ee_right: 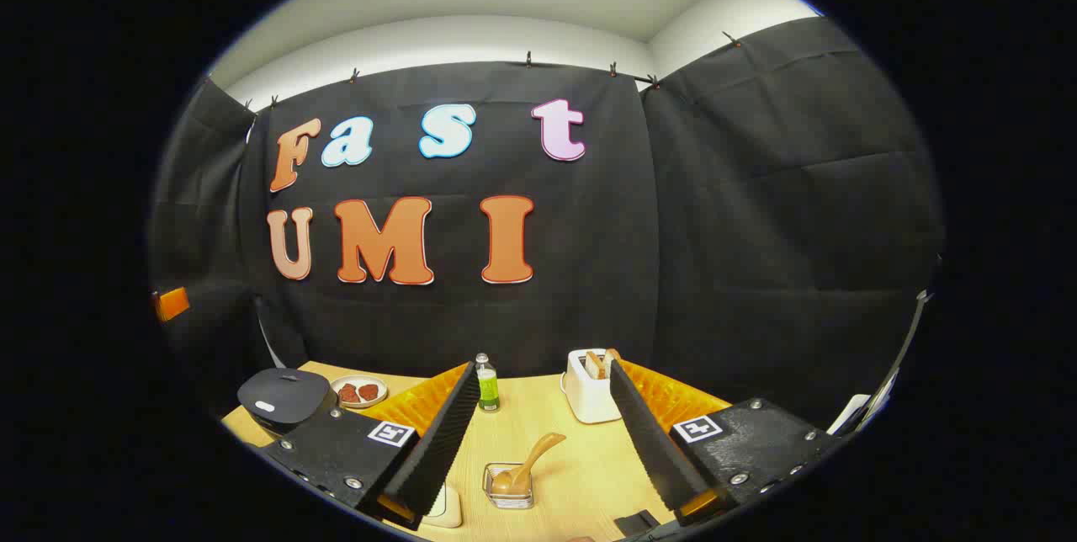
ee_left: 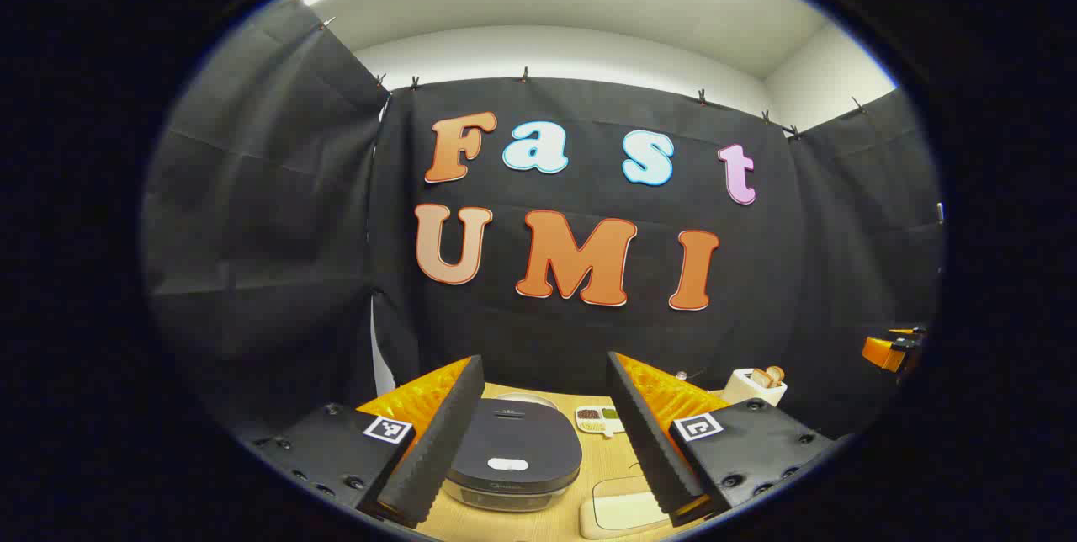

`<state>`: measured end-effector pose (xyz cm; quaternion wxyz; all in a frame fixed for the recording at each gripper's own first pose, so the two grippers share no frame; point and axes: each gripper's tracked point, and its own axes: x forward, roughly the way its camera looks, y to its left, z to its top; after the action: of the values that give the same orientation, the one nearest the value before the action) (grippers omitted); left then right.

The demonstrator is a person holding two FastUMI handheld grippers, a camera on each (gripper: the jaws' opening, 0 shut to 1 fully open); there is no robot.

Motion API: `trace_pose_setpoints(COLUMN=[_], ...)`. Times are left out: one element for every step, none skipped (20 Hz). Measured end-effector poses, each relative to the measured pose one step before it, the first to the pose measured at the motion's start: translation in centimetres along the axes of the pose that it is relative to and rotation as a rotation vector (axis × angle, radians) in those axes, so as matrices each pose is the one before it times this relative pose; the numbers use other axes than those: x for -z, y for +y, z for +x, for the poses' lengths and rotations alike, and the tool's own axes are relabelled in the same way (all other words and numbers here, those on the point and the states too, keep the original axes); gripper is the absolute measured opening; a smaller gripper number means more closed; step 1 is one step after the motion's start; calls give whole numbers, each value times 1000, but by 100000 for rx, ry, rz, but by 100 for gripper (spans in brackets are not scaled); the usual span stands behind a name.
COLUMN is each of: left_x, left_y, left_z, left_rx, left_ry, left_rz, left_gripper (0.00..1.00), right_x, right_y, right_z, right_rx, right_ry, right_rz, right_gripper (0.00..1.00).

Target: Close the left gripper, press the button to open the rice cooker; take a wooden spoon from the chopstick holder with the right hand, scoop a spoonful of rice and pour it into the rice cooker, then put the wooden spoon back into the chopstick holder.

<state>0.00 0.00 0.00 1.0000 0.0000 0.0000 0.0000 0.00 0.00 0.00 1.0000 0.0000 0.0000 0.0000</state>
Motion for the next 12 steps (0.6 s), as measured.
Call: trace_pose_setpoints(left_x=[-240, -122, -186, -347, -240, -23, -120, -39, 17, 197, 215, 136], left_y=[-9, -125, -70, 399, 301, 183, 76, -5, -95, -74, 60, 217], left_z=[-221, -177, -33, -21, 115, 150, 118, 56, 293, 255, 65, 120], left_rx=[296, 404, 231, -570, -579, -396, -95, 160, 581, 836, 297, 107], left_ry=[-288, -195, -581, -497, -366, -266, -116, -87, 379, 402, 855, 666], left_rz=[423, 302, 213, 513, 856, 561, 62, -422, -800, -1094, -1101, -939], left_gripper=[94, 94, 94, 94, 94, 94, 94, 94, 94, 94, 97, 94], right_x=[179, 81, -83, -300, -184, 25, -78, -72, 13, -96, 146, 136], right_y=[-74, -318, -313, -58, 59, 194, 96, 6, 85, 186, 333, 428], right_z=[-22, -11, -33, -160, -255, -126, -39, -65, -31, -154, -163, -62], right_rx=[-170, 903, 1249, 466, -224, 78, 209, 443, 227, 134, -412, -797], right_ry=[566, 141, -417, -737, -487, -238, -580, -431, -463, -68, 400, 374], right_rz=[-1165, -1131, -646, -214, -145, -268, -895, -1206, -940, -274, 417, 524], right_gripper=[96, 96, 100, 96, 100, 100, 100, 100, 100, 100, 100, 96])
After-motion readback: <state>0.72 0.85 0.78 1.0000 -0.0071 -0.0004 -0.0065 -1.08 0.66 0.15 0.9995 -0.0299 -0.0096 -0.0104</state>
